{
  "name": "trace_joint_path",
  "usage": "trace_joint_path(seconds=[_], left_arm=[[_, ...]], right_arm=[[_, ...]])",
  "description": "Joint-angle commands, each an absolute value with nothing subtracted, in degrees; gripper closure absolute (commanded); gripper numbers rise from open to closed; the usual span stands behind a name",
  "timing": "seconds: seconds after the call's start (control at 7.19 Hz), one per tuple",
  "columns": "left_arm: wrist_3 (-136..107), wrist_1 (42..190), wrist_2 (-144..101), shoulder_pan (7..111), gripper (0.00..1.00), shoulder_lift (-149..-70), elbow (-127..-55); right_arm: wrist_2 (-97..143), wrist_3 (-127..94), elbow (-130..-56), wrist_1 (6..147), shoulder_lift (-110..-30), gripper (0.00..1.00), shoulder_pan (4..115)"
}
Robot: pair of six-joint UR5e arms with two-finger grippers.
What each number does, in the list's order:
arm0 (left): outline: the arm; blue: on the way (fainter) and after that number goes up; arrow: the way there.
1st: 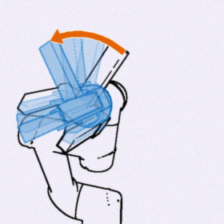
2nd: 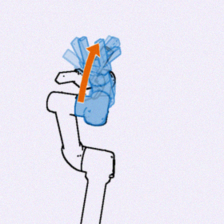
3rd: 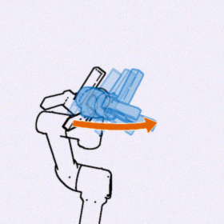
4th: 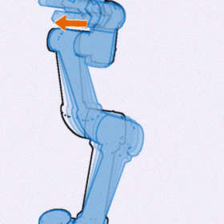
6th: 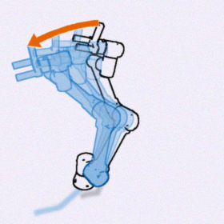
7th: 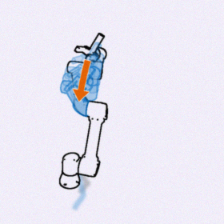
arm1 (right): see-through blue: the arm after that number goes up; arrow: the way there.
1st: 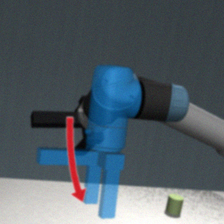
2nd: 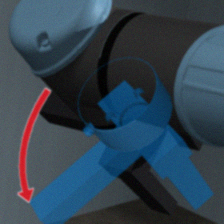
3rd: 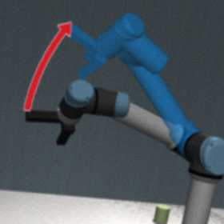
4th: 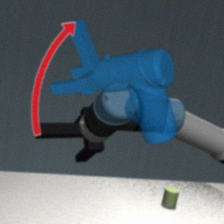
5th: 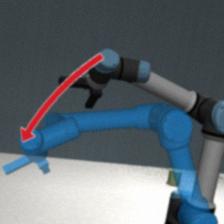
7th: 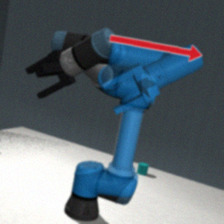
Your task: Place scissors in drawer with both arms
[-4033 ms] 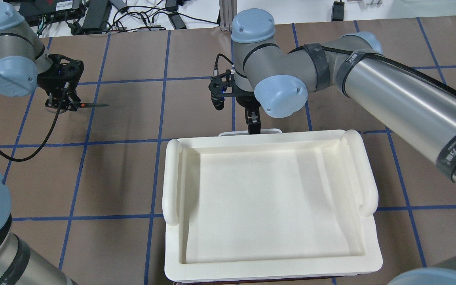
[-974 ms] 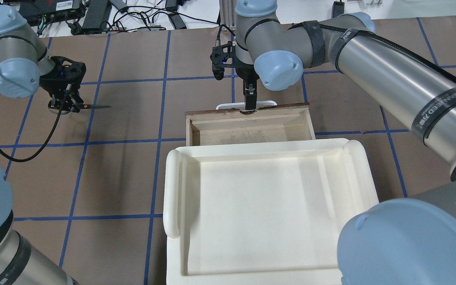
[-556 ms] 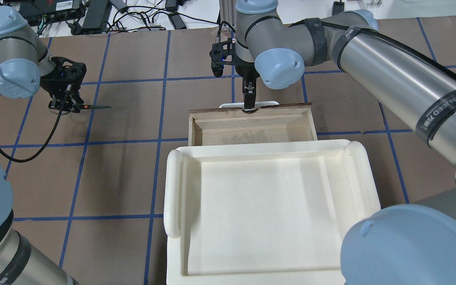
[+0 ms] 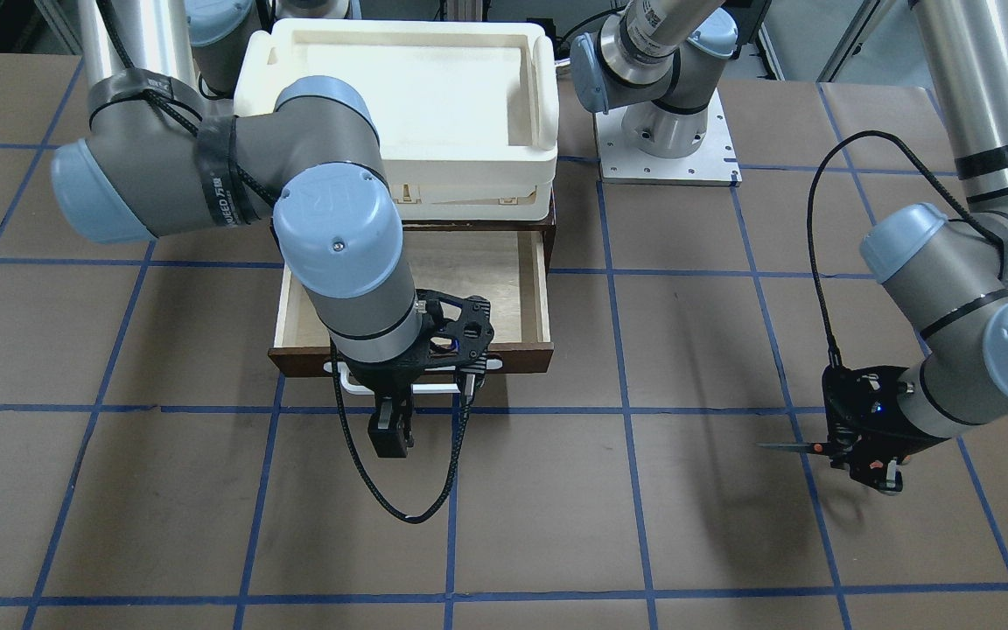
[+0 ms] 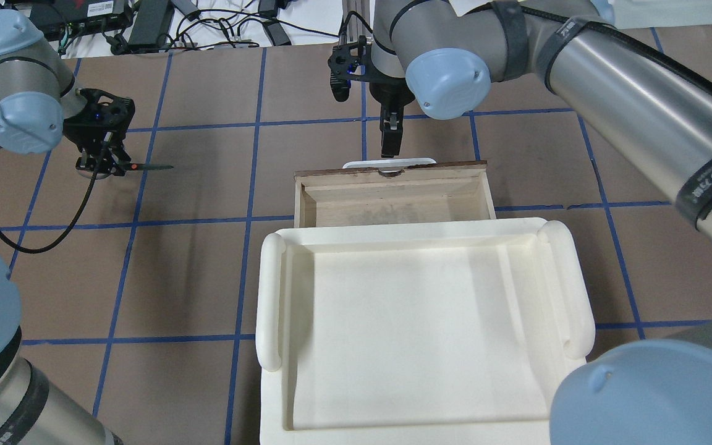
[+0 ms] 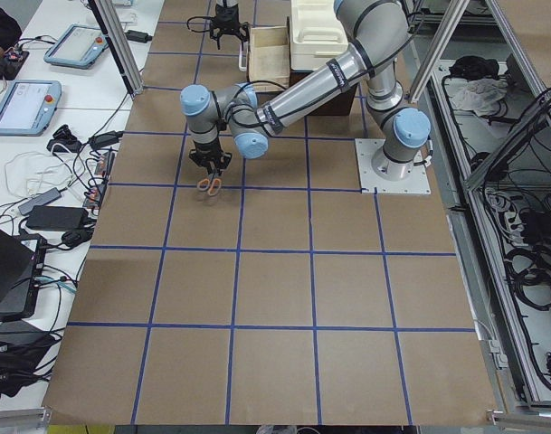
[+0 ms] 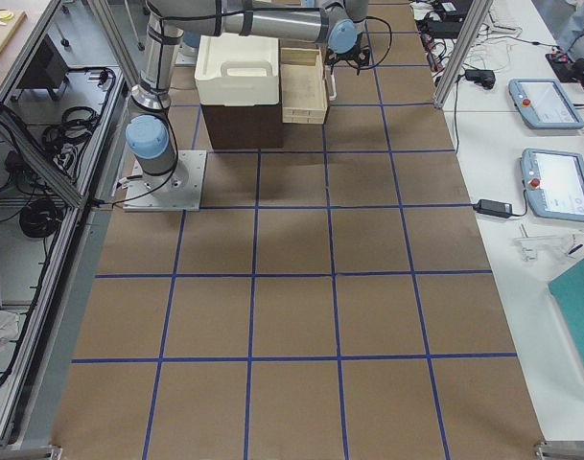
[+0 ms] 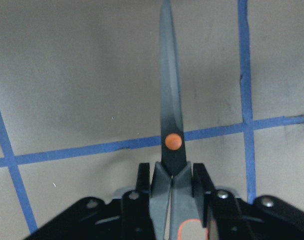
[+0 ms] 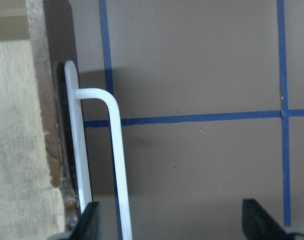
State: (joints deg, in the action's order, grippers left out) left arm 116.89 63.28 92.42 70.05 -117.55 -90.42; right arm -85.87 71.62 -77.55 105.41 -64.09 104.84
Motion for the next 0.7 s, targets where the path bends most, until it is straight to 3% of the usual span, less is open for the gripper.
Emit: trace_joint_path(seconds=[0.0, 0.56], left_arm=[[116.2, 63.98, 92.03, 70.31, 1.0, -116.38, -89.57], [111.39, 65.12, 92.99, 80.74, 1.0, -111.55, -89.03]], right_arm=[[-85.87, 71.02, -76.82, 98.47, -68.96, 0.0, 102.84], [-86.74, 58.15, -77.52, 91.16, -79.69, 0.0, 99.06]])
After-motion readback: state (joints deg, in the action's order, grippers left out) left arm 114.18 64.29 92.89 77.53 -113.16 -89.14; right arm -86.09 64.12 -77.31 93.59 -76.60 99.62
